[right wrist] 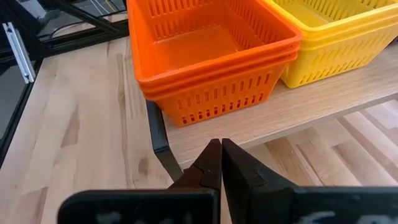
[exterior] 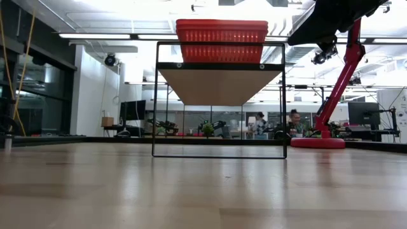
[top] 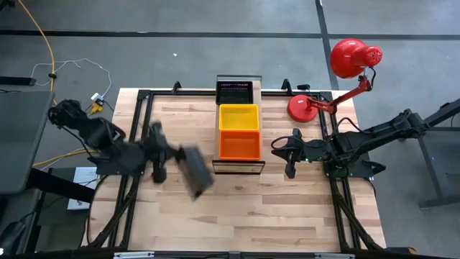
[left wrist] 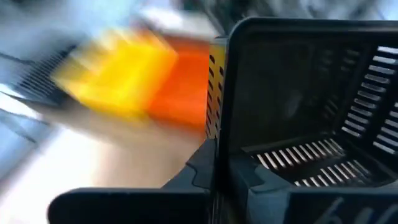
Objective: Stack baskets on shelf by color
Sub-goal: Stack the black bin on the black bins on the shelf
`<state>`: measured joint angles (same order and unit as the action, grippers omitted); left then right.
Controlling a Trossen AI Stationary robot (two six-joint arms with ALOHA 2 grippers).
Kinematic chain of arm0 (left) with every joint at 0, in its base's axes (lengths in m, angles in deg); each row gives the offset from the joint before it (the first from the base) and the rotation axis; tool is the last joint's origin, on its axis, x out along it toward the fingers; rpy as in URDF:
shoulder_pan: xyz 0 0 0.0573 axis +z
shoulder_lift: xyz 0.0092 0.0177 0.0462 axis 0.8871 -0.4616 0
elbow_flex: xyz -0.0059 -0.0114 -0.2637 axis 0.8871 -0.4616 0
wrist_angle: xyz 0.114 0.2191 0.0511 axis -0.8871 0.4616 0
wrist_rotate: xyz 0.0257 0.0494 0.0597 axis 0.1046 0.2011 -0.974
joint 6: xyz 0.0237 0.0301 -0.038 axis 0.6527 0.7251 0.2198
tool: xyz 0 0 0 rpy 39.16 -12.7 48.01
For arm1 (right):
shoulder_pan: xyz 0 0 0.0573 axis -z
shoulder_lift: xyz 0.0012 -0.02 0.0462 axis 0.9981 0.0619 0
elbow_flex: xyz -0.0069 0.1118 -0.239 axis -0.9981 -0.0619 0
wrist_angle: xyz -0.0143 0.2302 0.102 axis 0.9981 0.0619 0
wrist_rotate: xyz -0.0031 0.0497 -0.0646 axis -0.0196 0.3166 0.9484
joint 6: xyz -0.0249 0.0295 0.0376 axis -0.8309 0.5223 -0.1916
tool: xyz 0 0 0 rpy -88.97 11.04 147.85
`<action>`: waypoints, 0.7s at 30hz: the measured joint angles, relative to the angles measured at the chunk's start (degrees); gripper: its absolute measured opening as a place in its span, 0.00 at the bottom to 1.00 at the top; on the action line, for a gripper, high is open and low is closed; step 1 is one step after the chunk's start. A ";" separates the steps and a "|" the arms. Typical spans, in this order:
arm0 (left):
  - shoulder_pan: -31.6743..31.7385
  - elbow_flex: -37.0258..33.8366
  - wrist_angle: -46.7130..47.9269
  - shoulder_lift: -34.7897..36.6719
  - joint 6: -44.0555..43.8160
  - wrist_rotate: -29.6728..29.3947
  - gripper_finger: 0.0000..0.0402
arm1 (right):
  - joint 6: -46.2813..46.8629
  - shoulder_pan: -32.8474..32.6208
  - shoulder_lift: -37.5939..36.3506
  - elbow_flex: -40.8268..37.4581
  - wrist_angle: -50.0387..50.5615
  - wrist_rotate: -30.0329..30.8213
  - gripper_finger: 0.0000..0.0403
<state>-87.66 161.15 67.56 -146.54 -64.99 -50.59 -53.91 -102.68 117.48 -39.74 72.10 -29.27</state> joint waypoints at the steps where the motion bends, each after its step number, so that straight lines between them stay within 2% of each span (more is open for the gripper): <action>1: 1.44 0.60 -2.49 0.37 1.75 -4.49 0.00 | 0.12 0.00 0.00 0.00 -0.01 0.00 0.00; 3: 5.41 1.06 -8.91 0.95 5.23 -10.66 0.00 | 0.26 0.00 0.00 0.00 -0.13 0.00 0.00; 5: 11.13 1.06 -15.27 1.22 8.27 -10.64 0.00 | 0.26 0.00 0.00 0.00 -0.18 0.02 0.00; 9: 25.35 1.11 -22.76 -0.95 9.45 -1.52 0.00 | 0.26 0.00 0.00 0.00 -0.20 0.02 0.00; 14: 40.57 1.11 -27.56 -9.17 2.79 8.29 0.00 | -0.04 0.01 0.00 0.00 -0.18 0.07 0.00; 21: 51.85 1.98 -30.64 -19.62 -7.07 19.72 0.00 | -0.11 0.00 0.00 0.00 1.20 0.07 0.00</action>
<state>-35.81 163.13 36.91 -166.16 -72.07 -30.88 -54.02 -102.68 117.48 -39.74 73.30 -29.21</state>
